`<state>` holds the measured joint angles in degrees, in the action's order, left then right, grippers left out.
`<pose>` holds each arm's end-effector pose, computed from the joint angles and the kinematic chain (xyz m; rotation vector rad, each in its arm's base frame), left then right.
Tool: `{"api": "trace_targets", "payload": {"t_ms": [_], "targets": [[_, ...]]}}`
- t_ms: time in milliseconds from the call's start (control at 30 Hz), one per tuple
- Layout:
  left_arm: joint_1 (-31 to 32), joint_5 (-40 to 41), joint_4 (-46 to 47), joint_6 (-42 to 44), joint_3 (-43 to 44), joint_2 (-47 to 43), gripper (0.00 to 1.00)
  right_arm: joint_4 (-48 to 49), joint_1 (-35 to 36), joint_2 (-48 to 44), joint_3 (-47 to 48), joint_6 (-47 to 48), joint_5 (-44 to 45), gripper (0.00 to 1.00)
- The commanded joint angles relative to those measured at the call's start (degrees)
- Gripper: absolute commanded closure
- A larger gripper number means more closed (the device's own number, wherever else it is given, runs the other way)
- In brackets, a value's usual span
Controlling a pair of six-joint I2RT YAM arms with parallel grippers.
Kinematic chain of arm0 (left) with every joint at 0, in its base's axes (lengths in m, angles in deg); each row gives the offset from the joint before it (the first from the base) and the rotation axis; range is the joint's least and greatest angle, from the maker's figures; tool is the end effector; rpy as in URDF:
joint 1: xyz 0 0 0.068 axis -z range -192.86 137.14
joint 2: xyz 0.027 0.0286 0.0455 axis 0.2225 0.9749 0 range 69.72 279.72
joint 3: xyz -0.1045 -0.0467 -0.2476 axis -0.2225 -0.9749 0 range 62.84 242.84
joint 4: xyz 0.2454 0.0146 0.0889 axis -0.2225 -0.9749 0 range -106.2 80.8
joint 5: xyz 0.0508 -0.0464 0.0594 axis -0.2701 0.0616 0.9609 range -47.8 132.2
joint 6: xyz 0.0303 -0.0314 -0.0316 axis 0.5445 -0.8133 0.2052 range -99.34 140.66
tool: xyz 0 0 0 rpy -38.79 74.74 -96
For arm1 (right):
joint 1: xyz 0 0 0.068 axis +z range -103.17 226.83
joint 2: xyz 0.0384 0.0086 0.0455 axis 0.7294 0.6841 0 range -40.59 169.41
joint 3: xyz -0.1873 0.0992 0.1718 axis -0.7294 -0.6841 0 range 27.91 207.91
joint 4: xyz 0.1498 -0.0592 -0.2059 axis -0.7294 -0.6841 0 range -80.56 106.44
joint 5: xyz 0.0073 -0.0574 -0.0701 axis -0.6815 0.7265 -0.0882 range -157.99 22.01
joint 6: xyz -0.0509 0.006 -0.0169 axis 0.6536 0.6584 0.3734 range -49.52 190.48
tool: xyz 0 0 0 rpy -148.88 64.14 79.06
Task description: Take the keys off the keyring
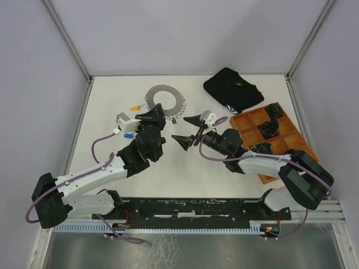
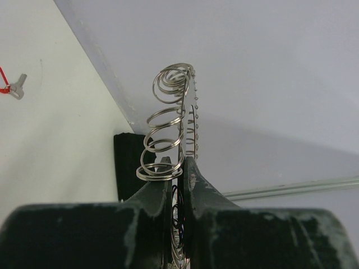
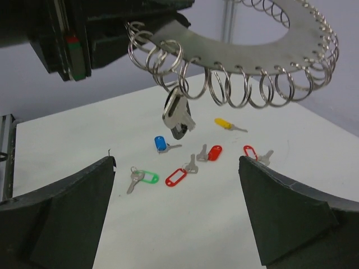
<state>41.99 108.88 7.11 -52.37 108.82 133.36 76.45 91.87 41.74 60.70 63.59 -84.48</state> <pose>0.1663 -0.1794 0.3308 -1.0936 1.2225 -0.8121 0.2019 0.2164 0.2474 -0.7084 1.2806 0.9462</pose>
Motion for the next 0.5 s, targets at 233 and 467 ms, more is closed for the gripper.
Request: {"api": "trace_targets", "payload": {"t_ms": [233,467], "targets": [[0.3,-0.6,3.2,-5.3,4.1,1.5,0.97,11.2,3.2,4.4,4.5,0.6,4.2,0.14],[0.3,-1.0,3.2,-6.6,3.7,1.6,0.97,12.3,3.2,4.3,4.6,1.9,7.8,0.27]]}}
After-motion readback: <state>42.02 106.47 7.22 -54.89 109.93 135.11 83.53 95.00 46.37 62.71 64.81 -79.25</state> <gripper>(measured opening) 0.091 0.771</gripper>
